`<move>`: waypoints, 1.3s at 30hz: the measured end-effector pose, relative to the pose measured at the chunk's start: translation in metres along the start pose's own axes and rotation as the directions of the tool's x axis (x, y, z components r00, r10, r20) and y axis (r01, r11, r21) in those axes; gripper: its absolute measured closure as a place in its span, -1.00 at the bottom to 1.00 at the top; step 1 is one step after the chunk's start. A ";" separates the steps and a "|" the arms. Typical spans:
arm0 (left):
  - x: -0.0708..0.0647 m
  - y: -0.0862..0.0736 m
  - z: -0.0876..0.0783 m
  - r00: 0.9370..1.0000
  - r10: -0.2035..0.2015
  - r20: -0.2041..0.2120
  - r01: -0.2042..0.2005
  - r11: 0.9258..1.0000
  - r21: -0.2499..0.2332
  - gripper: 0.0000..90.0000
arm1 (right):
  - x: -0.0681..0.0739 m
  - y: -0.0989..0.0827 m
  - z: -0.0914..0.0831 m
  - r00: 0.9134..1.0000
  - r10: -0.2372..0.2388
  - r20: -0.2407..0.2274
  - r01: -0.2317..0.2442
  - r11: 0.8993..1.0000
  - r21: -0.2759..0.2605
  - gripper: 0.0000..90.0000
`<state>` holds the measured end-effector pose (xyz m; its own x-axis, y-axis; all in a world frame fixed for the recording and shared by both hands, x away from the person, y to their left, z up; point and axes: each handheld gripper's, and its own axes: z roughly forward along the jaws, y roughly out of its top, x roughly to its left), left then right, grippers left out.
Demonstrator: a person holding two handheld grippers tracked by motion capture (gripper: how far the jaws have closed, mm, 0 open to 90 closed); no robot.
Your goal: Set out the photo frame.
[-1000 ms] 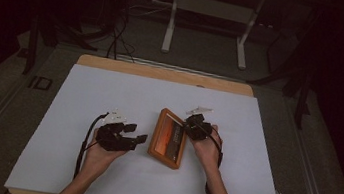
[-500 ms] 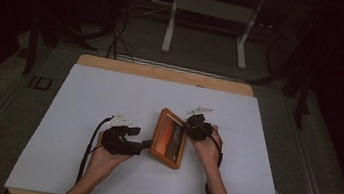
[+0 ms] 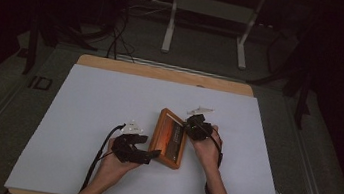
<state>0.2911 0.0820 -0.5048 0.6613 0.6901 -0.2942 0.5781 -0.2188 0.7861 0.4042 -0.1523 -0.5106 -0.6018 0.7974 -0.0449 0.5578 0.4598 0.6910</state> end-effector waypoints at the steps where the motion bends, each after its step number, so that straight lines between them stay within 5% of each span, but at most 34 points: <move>1: 0.000 -0.001 0.002 1.000 -0.007 0.000 0.007 1.000 0.007 -0.47 | 0.000 0.000 0.000 1.000 0.000 0.000 0.000 1.000 0.000 1.00; 9: -0.001 -0.005 0.014 0.997 -0.063 0.042 0.063 0.998 0.012 -0.36 | 0.000 0.000 0.000 1.000 0.002 0.001 -0.002 1.000 -0.003 1.00; 20: -0.005 -0.005 0.024 0.993 -0.089 0.081 0.088 0.996 0.019 -0.11 | 0.000 -0.001 0.000 1.000 0.009 0.003 -0.009 1.000 -0.010 1.00; 39: -0.003 -0.005 0.027 0.982 -0.172 0.081 0.172 0.985 0.010 0.09 | 0.000 -0.002 0.000 1.000 0.010 0.003 -0.009 1.000 -0.017 1.00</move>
<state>0.2995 0.0629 -0.5220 0.5888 0.6590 -0.4681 0.6876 -0.1039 0.7186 0.4030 -0.1533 -0.5121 -0.5945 0.8031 -0.0407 0.5536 0.4455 0.7036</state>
